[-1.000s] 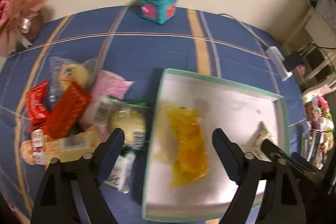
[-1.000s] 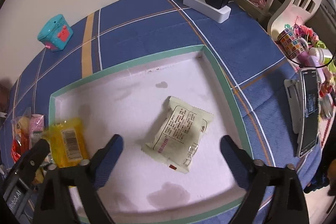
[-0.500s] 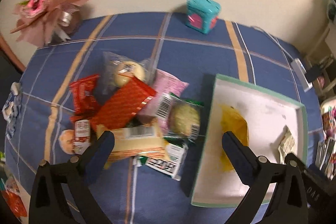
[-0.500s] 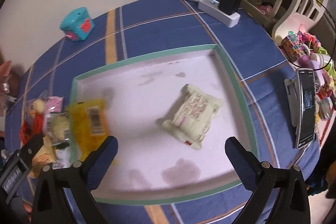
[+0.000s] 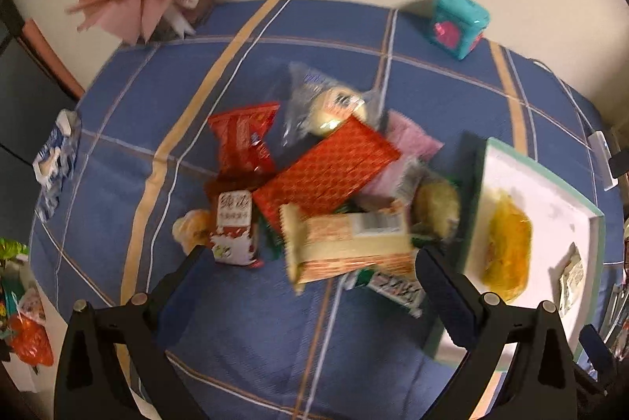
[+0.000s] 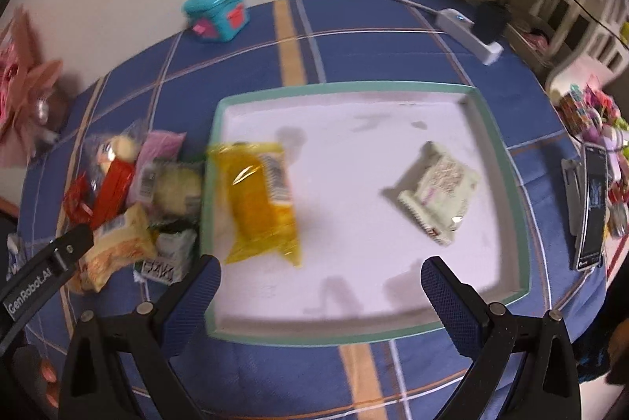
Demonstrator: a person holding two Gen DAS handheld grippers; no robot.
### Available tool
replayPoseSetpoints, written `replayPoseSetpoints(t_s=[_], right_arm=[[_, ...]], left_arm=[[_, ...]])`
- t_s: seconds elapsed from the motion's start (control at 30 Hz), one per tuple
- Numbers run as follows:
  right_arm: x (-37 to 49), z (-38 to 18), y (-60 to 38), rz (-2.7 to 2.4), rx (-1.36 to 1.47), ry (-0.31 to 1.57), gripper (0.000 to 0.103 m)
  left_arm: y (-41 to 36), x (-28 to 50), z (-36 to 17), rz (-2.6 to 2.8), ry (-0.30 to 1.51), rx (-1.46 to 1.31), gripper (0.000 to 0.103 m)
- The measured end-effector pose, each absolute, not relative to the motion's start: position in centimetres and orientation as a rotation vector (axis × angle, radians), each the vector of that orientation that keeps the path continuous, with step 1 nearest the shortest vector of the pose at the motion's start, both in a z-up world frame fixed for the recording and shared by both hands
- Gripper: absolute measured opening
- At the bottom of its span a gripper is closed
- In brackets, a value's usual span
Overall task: Organize snacks
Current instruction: 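Withdraw both tools from the tray back toward the snack pile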
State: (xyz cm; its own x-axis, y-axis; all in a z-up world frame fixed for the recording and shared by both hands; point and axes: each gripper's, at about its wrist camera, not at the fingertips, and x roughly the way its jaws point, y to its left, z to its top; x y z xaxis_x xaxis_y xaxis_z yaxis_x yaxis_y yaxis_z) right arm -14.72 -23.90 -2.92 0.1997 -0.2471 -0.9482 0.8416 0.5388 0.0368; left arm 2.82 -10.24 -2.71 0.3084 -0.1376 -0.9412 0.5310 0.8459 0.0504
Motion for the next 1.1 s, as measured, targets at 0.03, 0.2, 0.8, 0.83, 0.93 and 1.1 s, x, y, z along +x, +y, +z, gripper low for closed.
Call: replayPoseSetpoints(t_s=[0.03,0.2,0.8,0.83,0.93,1.1], right_arm=[[-14.2,-3.0,-23.4,-0.826,0.643,1.127,0.103],[-11.7,-3.6,-21.6,-0.769,0.623,1.147,0.103],[-4.5,-4.7,-17.9,-0.565,0.646,1.104,0.103],[-4.1,-4.8,-17.7,-0.556,0.641,1.105,0.103],[-2.8,-5.3,-17.1,-0.533,0.624,1.114,0.103],[-1.1,-6.1,-16.6,-0.507,0.603,1.131,0.103]], left_arm=[[-9.6,3.3,-3.0,-0.451,1.196,0.379,0.102],[-6.8,5.5,-3.3,-0.389,1.207,0.347,0.102],[-1.0,11.1,-4.2,-0.319,1.271,0.196,0.102],[-1.0,11.4,-4.4,-0.317,1.277,0.191,0.102],[-0.8,12.2,-5.1,-0.312,1.293,0.183,0.102],[-0.4,13.2,-6.3,-0.311,1.336,0.156,0.102]])
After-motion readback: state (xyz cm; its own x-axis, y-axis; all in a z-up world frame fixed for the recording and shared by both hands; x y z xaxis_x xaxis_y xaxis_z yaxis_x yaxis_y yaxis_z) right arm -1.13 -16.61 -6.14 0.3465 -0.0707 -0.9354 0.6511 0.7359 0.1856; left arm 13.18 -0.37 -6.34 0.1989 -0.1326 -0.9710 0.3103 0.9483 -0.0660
